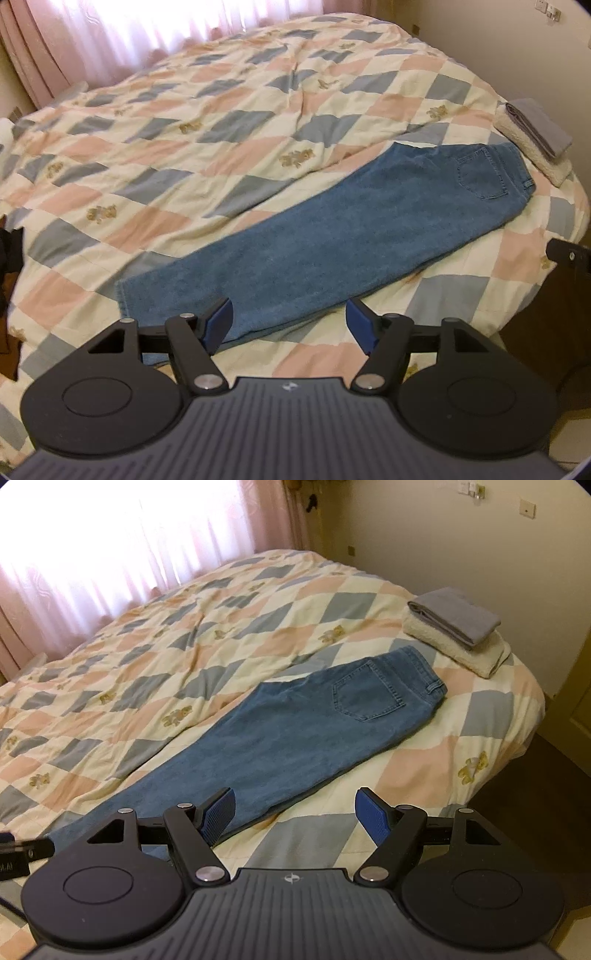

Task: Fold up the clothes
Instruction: 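Open both grippers and raise them above the lengthwise-folded jeans, then move the left gripper to the hem end and grasp it, then lift the hem with the left gripper and fold it toward the waistband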

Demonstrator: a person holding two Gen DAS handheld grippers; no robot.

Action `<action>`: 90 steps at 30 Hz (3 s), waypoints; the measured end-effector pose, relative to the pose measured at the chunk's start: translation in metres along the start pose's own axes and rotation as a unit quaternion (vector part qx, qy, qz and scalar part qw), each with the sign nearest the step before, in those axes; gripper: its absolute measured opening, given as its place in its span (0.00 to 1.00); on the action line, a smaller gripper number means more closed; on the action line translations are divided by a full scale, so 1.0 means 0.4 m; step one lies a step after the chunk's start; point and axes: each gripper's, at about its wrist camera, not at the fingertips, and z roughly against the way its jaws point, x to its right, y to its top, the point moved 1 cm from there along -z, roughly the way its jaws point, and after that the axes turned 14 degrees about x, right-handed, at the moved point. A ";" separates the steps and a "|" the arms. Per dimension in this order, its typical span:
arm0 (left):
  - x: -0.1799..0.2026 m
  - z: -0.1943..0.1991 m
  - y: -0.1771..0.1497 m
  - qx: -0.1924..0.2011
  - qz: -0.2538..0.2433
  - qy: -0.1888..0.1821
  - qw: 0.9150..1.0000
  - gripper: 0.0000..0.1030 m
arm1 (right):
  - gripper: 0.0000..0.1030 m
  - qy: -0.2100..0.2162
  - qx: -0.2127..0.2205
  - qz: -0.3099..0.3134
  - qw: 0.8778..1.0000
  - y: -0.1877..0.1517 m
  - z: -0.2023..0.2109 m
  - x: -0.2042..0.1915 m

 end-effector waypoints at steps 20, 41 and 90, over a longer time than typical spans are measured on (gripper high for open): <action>-0.516 -0.173 -0.071 0.062 -0.268 -0.180 0.944 0.59 | 0.72 -0.169 0.015 -0.077 0.983 -0.242 0.142 -0.358; -0.817 -0.478 -0.431 0.110 -0.652 -0.270 0.700 0.45 | 0.61 0.013 -0.015 0.220 0.975 -0.699 -0.058 -0.929; -0.800 -0.692 -0.498 0.315 -0.740 -0.325 0.498 0.38 | 0.53 -0.021 0.145 0.483 0.863 -0.902 -0.162 -1.250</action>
